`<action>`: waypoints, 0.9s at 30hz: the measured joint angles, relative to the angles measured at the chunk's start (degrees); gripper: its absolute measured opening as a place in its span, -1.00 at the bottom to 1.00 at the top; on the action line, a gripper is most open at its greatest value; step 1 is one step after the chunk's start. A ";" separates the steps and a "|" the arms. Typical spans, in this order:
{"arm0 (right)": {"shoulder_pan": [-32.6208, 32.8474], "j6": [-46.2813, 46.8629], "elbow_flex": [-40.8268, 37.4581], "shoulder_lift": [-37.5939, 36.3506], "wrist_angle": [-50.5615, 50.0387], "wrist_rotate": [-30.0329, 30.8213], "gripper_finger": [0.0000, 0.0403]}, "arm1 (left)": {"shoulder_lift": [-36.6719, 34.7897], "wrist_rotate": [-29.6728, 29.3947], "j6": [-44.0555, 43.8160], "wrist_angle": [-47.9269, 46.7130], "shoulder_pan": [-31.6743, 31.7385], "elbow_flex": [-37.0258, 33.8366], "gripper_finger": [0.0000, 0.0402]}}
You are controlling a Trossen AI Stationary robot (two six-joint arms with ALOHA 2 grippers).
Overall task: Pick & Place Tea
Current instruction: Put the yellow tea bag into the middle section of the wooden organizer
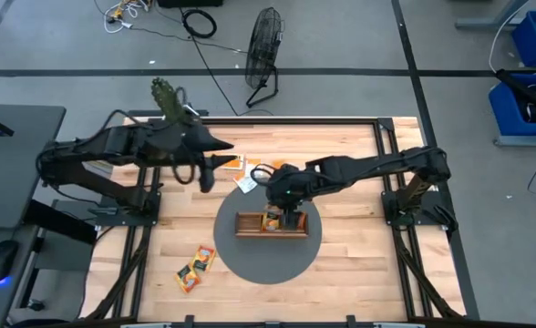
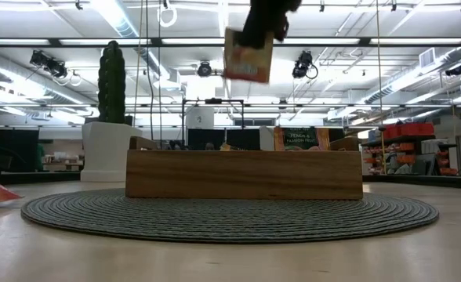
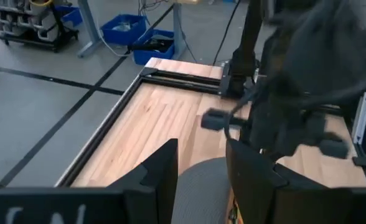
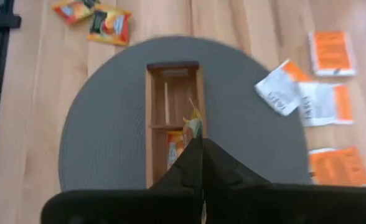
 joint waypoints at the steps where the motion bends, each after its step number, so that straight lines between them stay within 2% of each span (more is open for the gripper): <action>1: 0.19 0.41 -1.33 0.00 1.30 -0.13 -1.00 | -0.62 -0.04 0.04 0.47 0.00 0.03 -0.31; 8: 0.73 1.36 -8.54 0.02 9.78 -0.11 -1.00 | -5.86 -2.00 1.31 1.30 0.18 0.04 -0.31; 13: 0.79 2.08 -12.10 0.04 12.91 -0.23 -1.00 | -8.55 -2.06 3.02 7.85 0.17 -1.56 -0.31; 21: 1.10 3.37 -14.63 0.34 17.53 -1.53 -1.00 | -15.40 -1.05 0.56 25.21 0.15 -20.10 -0.31; 27: 1.34 3.21 -14.80 2.52 17.59 -1.38 -1.00 | -20.53 -2.45 -5.15 28.18 0.17 -30.13 -0.31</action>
